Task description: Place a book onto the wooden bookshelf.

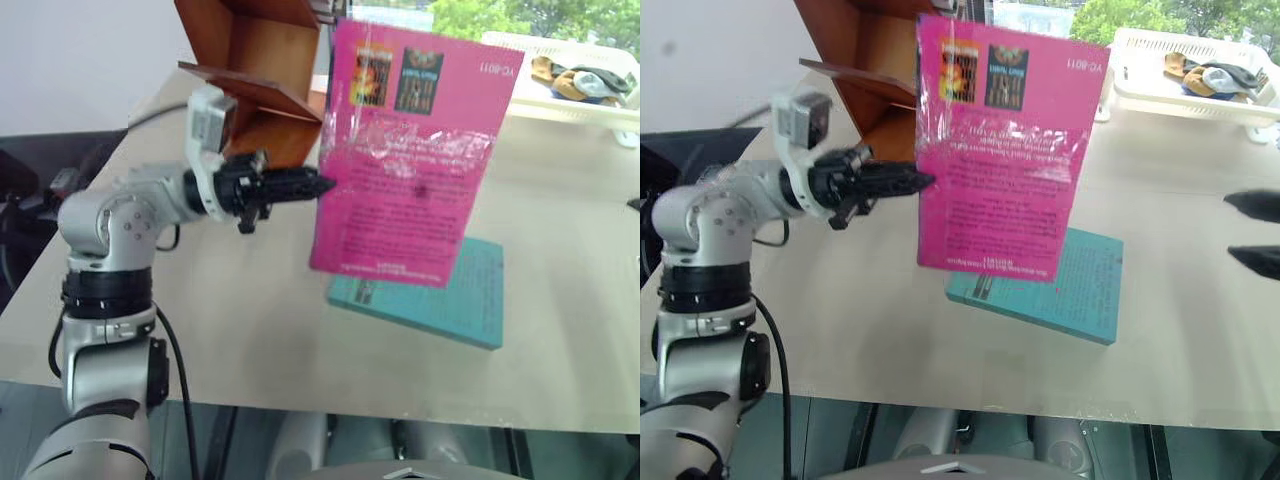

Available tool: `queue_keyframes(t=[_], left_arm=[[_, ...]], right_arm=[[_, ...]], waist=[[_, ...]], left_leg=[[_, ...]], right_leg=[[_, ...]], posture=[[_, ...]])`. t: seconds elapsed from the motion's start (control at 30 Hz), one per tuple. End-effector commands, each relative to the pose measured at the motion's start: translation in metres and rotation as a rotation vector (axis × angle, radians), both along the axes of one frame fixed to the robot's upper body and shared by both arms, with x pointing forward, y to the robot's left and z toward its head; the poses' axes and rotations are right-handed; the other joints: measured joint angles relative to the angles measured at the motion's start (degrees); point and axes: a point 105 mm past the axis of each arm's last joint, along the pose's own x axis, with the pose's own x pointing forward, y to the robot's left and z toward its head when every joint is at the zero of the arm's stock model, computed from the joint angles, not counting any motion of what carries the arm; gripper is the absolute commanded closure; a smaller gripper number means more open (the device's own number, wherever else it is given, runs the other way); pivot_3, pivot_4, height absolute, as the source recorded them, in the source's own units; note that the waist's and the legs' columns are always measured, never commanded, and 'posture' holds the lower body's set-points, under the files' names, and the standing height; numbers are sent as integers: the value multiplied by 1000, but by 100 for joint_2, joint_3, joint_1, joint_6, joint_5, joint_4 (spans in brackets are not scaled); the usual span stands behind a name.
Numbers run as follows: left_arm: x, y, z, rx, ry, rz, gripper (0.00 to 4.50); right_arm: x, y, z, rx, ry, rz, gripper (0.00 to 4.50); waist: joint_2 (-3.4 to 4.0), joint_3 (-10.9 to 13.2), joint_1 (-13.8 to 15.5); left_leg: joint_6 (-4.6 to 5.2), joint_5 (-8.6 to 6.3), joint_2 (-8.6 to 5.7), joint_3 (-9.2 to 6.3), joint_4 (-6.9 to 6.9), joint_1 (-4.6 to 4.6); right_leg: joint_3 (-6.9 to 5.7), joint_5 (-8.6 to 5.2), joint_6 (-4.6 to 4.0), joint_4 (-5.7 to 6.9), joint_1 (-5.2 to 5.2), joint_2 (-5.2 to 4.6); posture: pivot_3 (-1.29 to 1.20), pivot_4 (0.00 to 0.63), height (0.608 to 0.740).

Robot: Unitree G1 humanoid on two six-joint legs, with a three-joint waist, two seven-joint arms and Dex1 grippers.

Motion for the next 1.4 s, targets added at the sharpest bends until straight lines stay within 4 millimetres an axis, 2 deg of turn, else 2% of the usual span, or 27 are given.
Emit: queue_keyframes(t=[0.03, 0.1, 0.2, 0.33, 0.47, 0.63, 0.77, 1.0, 1.23, 1.4], left_arm=[[3, -5, 18, 221, -370, 66, 4367], [15, -4, 24, 324, -540, 146, 4367], [24, -4, 45, 338, -711, 230, 4367], [23, -6, 72, 333, -903, 299, 4367], [21, -2, 101, 342, -1066, 360, 4367], [12, 1, 125, 357, -1232, 354, 4367], [11, 8, 128, 445, -1315, 345, 4367], [12, 35, 122, 650, -1307, 349, 4367], [32, 67, 124, 872, -1368, 466, 4367], [48, 73, 118, 936, -1399, 478, 4367]], right_arm=[[-3, -6, 18, 94, -77, 1, 0], [-2, -8, 21, 126, -90, -1, 0], [-1, -9, 24, 160, -103, -2, 0], [-5, -15, 28, 210, -109, 11, 0], [-6, -25, 32, 270, -122, 15, 0], [0, -34, 30, 292, -123, -6, 0], [1, -38, 32, 308, -135, -14, 0], [1, -45, 31, 309, -138, -39, 0], [5, -44, 31, 328, -142, -16, 0], [6, -40, 35, 341, -158, 15, 0]], waist=[[0, 0, 4], [0, 1, 5], [0, 2, 3], [0, 2, -3], [0, 1, -1], [1, 2, -12], [3, 2, -13], [4, 3, -19], [5, 3, -20], [7, 2, -29]], left_leg=[[0, 0, -1, 1, 0, -1], [0, 0, -3, 4, -1, -2], [1, 0, -3, 6, -1, -4], [3, -1, -3, 5, -1, -16], [3, 1, -3, 0, 16, -65], [4, 1, -4, 3, 16, -65], [4, 1, -3, 4, 16, -64], [4, 1, -3, 6, 16, -65], [5, 1, -1, 7, 18, -66], [5, 1, 0, 10, 18, -68]], right_leg=[[1, 0, 0, -3, 0, 0], [4, 0, 0, -6, 0, -1], [7, 0, 0, -6, -4, -1], [5, 0, 0, -4, -15, -1], [0, 1, 1, 10, -63, 2], [1, 1, 1, 11, -65, 3], [2, 1, 1, 12, -66, 4], [4, 1, 1, 15, -71, 5], [5, 1, 1, 20, -74, 8], [10, 1, 1, 27, -81, 10]], posture=[[0, 150, 740], [0, 150, 740], [0, 150, 740], [0, 150, 740], [0, 150, 740], [0, 150, 740], [0, 150, 740], [0, 150, 740], [0, 150, 740], [0, 150, 740]])
